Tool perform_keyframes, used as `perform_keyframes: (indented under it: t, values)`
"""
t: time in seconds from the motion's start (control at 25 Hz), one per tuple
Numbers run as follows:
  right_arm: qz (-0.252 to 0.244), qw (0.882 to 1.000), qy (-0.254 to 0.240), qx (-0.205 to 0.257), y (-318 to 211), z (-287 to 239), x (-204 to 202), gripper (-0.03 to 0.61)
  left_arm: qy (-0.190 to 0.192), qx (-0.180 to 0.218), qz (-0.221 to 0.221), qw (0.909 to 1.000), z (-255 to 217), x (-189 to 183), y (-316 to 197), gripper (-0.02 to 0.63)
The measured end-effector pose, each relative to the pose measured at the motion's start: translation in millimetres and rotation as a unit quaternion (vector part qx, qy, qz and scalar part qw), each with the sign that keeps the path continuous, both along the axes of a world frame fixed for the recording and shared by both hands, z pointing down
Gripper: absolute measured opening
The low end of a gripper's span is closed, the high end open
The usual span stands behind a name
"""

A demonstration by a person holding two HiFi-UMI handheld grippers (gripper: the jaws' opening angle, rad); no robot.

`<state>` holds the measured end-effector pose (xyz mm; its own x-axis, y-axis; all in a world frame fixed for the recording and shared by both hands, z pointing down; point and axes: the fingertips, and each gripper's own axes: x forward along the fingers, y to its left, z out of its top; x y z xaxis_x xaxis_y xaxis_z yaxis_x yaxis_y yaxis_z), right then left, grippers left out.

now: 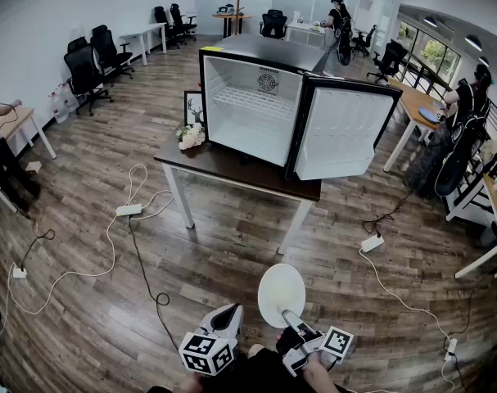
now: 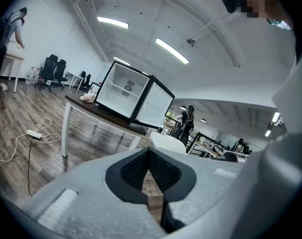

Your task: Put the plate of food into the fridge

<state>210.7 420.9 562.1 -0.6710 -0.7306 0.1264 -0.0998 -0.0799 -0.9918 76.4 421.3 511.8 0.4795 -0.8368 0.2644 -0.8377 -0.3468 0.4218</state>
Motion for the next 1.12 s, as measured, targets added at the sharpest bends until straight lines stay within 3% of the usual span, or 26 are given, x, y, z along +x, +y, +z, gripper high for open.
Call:
perform_keyframes:
  t: [0.36,0.68,1.12]
  values:
    - [-0.003,1.0,-0.017,0.012,-4.9,-5.8,-19.0,0.044,-0.001,0.008,0.004,1.0,-3.6,-10.5,-5.7,0.008]
    - [-0.006,1.0,-0.002,0.018,-8.5,-5.8,-38.1,0.043,-0.002,0.014,0.017,0.9998,-3.5,-22.7,-11.2,0.008]
    - [0.017,1.0,-0.004,-0.002,-26.9,1.3,-57.5,0.044,-0.003,0.008,0.022,0.9997,6.8,-51.0,-23.0,0.008]
